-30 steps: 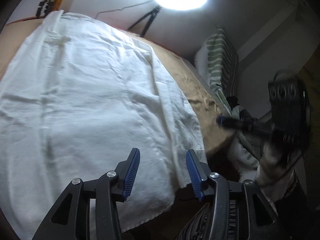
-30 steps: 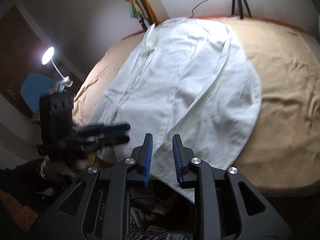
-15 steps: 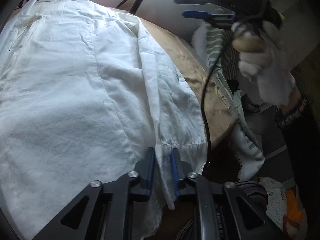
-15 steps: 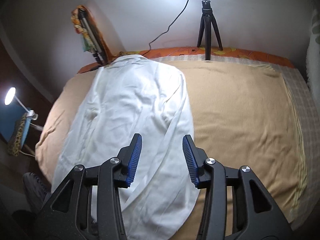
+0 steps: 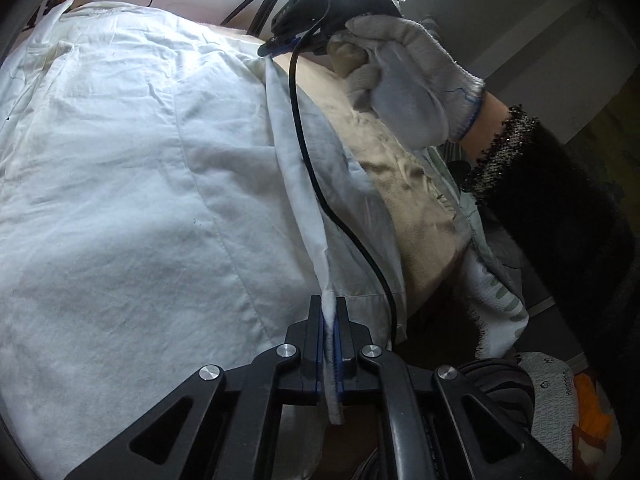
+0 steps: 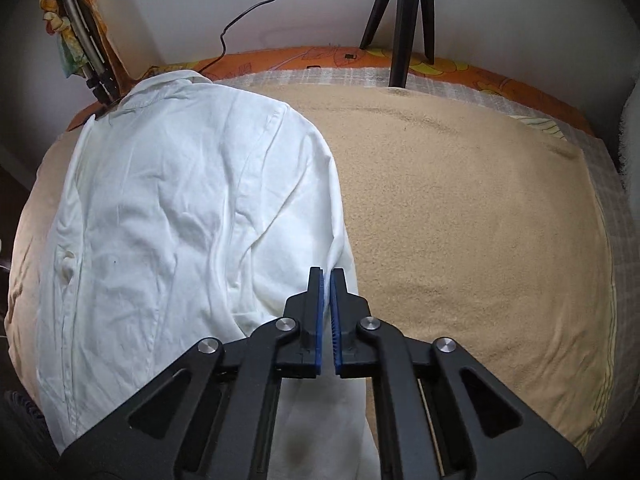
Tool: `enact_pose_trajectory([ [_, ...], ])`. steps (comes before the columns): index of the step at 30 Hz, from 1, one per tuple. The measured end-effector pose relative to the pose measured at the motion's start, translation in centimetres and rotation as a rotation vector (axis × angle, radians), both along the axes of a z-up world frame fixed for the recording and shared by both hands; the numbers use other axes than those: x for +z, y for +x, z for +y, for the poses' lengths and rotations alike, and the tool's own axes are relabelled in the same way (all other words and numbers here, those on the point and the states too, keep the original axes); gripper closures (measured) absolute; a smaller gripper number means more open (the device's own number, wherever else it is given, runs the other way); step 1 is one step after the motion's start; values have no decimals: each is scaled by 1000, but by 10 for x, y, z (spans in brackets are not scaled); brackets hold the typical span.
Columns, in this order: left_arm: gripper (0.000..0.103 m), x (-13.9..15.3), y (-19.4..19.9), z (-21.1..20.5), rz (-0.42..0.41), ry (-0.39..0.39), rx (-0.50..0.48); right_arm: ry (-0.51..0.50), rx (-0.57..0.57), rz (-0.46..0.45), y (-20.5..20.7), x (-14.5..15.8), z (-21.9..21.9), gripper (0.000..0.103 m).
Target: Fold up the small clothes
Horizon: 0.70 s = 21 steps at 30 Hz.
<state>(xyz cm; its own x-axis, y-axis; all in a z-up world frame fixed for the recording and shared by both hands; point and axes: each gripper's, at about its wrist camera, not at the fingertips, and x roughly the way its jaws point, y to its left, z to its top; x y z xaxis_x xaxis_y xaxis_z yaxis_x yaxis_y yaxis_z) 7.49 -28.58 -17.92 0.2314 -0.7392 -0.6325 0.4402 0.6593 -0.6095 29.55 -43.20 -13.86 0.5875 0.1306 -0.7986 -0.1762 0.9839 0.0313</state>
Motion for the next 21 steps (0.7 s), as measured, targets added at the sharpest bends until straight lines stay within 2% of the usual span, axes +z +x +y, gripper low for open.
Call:
enact_pose_trajectory([
  [6,103,10,-1,10,-6,-52,13,-58,65,-81,-14,41,37,100],
  [9,103,13,-4,24,4,-76,38,-93,134,-99,-17,46,72,100],
  [14,103,-7,-1,37,72,-85,80,-229,187,-73,-1,10,121,100],
  [17,103,-18,1,39,102,-86,84,-223,203,-25,12,-16,131,100],
  [19,103,-15,-1,36,73,-63,71,-203,203,19,18,-30,131,100],
  [21,102,-10,-3,32,41,-27,54,-169,191,26,18,-31,125,100],
])
